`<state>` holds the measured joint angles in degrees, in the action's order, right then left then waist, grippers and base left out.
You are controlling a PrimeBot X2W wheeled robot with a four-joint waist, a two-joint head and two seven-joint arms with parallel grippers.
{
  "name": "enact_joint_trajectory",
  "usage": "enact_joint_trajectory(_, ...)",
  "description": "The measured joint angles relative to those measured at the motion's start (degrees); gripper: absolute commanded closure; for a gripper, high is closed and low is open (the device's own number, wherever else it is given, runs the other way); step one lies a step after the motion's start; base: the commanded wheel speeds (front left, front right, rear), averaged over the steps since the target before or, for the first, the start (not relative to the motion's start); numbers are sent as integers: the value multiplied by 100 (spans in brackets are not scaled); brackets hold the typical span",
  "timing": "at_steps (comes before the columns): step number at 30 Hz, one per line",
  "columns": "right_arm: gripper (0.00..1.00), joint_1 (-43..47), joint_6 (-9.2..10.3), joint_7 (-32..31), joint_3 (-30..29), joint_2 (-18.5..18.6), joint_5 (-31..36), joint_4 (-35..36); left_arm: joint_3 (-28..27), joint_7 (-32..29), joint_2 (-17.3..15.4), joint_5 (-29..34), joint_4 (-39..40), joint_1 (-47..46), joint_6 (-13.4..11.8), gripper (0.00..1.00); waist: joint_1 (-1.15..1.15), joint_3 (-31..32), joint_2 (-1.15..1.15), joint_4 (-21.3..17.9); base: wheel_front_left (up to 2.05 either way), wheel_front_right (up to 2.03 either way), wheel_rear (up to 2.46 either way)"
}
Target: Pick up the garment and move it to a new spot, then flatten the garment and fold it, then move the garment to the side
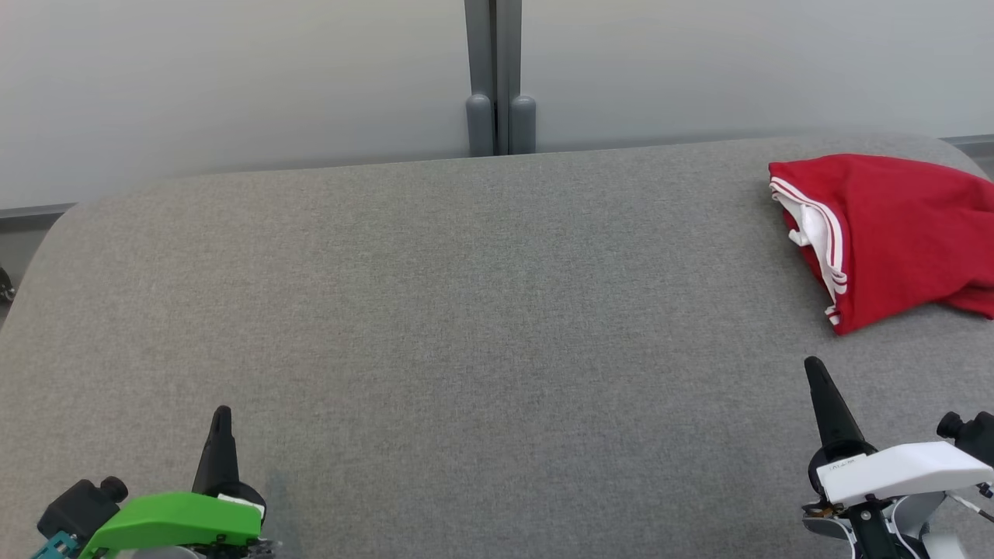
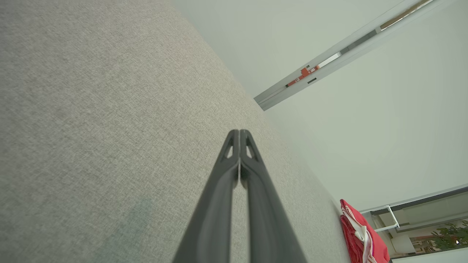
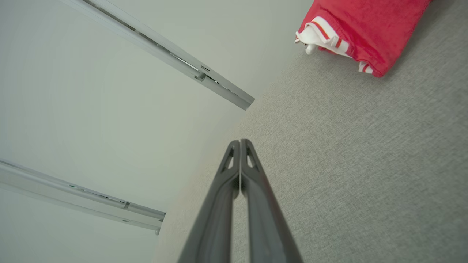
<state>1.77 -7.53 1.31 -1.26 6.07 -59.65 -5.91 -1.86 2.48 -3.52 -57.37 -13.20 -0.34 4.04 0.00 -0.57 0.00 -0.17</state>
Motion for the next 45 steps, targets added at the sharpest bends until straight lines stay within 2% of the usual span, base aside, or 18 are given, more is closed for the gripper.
enact_joint_trajectory(23,100,-281,1,-229,-115,-54,-1340,-314,-183,-353,30,-1360,-26,-209,129,100,0,12,0,5,0,0,0)
enact_joint_trajectory(45,100,-510,2,-427,-220,-124,-2362,-556,-328,-624,47,-2410,-54,-376,234,100,0,24,0,10,0,0,0)
